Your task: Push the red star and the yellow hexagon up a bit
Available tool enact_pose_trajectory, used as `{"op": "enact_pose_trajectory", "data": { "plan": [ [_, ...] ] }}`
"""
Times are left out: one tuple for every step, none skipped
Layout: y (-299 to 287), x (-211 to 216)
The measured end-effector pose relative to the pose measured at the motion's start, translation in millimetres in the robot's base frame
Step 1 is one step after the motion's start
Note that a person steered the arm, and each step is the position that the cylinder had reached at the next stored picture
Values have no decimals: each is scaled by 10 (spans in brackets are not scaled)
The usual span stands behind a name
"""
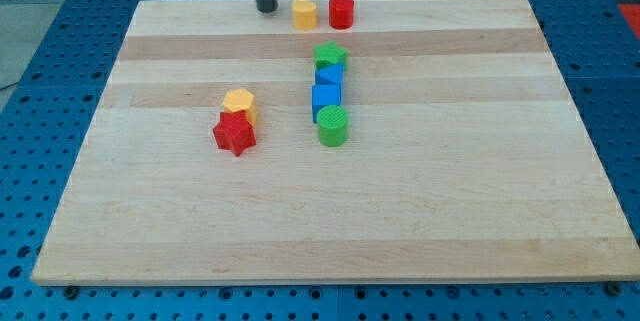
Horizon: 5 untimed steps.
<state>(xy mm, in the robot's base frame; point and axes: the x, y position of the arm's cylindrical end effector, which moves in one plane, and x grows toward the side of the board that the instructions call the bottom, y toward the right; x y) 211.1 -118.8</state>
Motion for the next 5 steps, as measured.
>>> {"op": "enact_pose_trajectory", "data": {
  "plan": [
    [-78, 145],
    [283, 159],
    [555, 158],
    [338, 191],
    [-304, 507]
  ]
}}
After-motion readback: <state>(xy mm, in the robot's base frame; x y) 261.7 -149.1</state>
